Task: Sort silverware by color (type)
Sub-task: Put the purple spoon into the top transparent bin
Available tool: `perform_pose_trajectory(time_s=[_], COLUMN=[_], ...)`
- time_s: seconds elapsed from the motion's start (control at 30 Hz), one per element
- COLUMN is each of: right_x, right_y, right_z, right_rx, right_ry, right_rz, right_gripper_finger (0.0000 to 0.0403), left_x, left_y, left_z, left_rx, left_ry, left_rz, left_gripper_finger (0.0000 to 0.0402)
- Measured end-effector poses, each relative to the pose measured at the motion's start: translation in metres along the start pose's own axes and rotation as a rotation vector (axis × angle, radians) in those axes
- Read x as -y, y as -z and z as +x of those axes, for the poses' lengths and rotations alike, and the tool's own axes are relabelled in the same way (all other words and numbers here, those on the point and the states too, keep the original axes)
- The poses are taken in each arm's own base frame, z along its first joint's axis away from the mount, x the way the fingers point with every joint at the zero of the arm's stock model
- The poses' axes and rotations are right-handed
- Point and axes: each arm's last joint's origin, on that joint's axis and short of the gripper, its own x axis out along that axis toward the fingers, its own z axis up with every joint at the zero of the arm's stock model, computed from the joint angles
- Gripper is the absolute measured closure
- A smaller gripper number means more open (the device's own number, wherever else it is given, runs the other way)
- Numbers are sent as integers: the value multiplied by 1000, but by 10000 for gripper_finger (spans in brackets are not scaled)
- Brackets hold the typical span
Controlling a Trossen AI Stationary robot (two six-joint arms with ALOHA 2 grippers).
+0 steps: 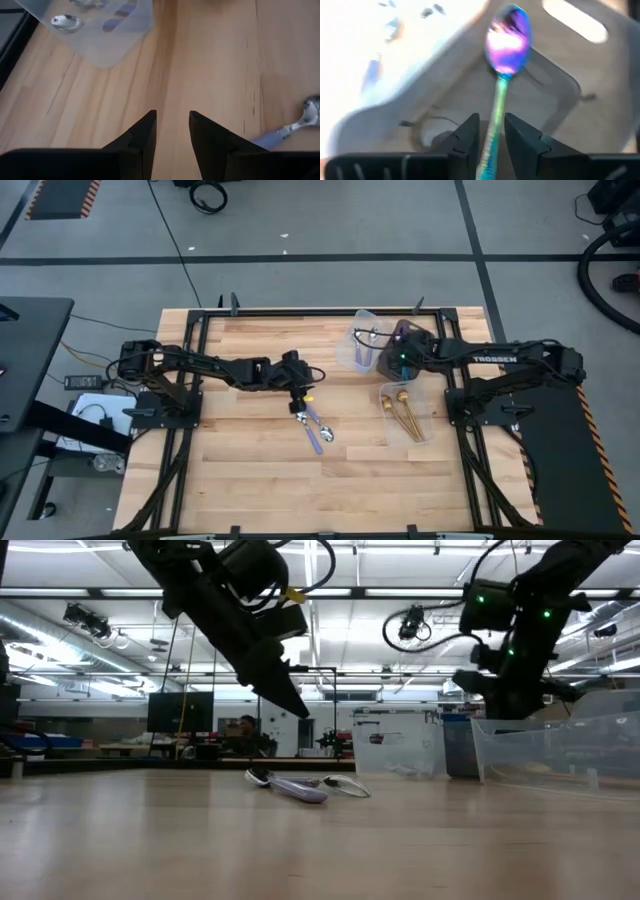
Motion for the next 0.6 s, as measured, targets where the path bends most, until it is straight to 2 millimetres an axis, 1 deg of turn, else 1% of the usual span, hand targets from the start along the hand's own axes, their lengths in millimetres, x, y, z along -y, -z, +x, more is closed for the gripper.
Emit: perform_pose_trajectory(time_s=[0.13, 0.3, 0.47, 0.6], right_x=[-13, -33, -54, -63], right_y=[-10, -15, -13, -6], right_z=[-12, -27, -41, -49], right_rx=[29, 113, 217, 230], right_ry=[-83, -216, -394, -483], right_rz=[-82, -223, -310, -383], right_gripper_finger=[295, 296, 297, 296], left_x=[4, 18, 31, 42], left_y=[4, 10, 9, 12], left_z=[0, -3, -6, -10], left_rx=[-42, -90, -63, -75], left_ry=[43, 149, 266, 311], left_rz=[33, 165, 223, 272], left_gripper_finger=[279, 279, 279, 279])
